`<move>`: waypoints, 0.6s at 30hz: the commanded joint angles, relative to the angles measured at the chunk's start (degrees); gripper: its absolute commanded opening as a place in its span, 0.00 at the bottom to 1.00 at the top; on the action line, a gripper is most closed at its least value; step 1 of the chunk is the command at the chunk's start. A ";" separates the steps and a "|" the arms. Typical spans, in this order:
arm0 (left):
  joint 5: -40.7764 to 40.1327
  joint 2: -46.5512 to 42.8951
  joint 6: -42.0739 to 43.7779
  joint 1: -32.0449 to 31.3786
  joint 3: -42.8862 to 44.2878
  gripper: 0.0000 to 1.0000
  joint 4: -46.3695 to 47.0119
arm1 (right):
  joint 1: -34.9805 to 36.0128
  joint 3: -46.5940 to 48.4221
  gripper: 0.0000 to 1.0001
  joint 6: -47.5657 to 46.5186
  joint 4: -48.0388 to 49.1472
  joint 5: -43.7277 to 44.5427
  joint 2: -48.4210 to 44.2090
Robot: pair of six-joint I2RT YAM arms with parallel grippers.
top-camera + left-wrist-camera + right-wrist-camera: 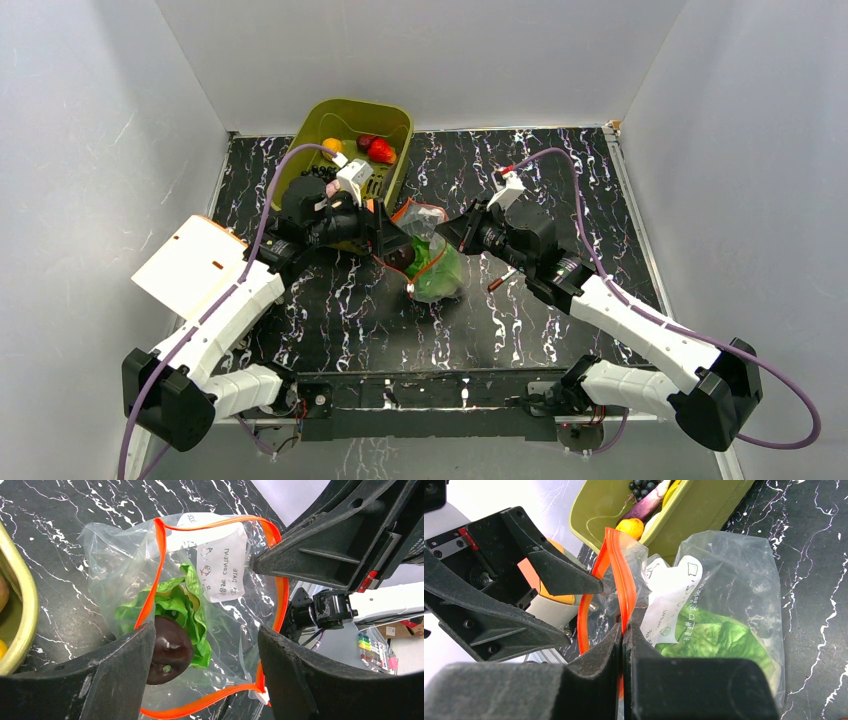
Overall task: Place the food in the zip-top bag and seal the zipper
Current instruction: Place the fake fruit in the zipper food storage bag.
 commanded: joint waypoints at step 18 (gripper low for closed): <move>-22.29 1.37 2.30 0.46 11.93 0.68 -9.85 | 0.04 0.98 0.00 -5.93 0.92 1.94 -5.02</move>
